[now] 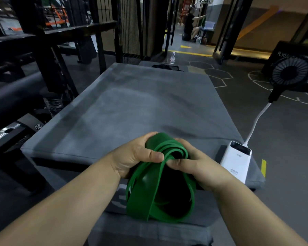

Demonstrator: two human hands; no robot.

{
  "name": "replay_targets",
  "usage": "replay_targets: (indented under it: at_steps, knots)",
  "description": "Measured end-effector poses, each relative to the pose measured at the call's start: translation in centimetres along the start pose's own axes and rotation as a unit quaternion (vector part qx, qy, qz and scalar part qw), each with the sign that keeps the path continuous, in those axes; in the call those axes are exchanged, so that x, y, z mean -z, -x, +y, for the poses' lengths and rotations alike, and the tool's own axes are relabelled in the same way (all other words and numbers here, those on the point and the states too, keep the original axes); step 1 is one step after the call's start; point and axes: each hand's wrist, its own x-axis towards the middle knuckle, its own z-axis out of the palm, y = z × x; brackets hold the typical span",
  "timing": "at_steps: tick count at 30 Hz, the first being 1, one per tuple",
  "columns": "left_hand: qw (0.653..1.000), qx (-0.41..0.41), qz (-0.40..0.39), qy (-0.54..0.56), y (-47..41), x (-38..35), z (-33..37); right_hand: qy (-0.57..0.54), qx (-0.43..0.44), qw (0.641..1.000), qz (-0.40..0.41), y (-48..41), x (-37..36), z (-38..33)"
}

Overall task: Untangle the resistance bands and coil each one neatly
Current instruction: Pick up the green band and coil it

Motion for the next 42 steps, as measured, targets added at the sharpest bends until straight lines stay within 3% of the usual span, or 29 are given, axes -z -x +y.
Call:
replay_targets:
  at_steps: [7, 14, 17, 22, 28, 30, 36, 40, 42]
  knots:
    - [0.985, 0.014, 0.105, -0.137, 0.4, 0.2, 0.6, -0.022, 0.010, 0.998, 0.064, -0.4, -0.5, 0.1]
    - [0.943, 0.034, 0.110, -0.312, 0.9, -0.1, 1.2, -0.010, 0.023, 0.995, 0.101, -0.8, -0.6, 0.0]
    - [0.916, 0.033, 0.127, -0.378, 1.0, 0.1, 1.5, -0.032, 0.021, 0.995, 0.087, -1.0, -0.4, 0.2]
    - [0.924, 0.029, 0.113, -0.364, 1.5, 1.0, 2.2, -0.060, 0.000, 0.998, 0.019, -0.9, 0.4, 0.0]
    - [0.831, 0.002, 0.146, -0.536, 1.3, 0.4, 1.9, -0.073, -0.026, 0.997, -0.031, -0.9, 0.6, 0.0]
    - [0.816, -0.023, 0.148, -0.559, 1.3, 0.2, 1.9, -0.092, -0.021, 0.994, -0.049, -0.7, 1.1, -0.4]
    - [0.816, -0.065, 0.144, -0.556, 1.3, 0.1, 1.6, -0.106, 0.010, 0.994, -0.039, -0.6, 1.2, -0.5]
    - [0.882, -0.046, 0.129, -0.451, 1.1, 0.2, 1.5, -0.142, 0.025, 0.988, -0.052, -0.3, 1.4, -0.7]
    - [0.879, -0.033, 0.132, -0.456, 0.9, -0.2, 1.3, -0.148, 0.023, 0.987, -0.050, -0.2, 1.4, -0.8]
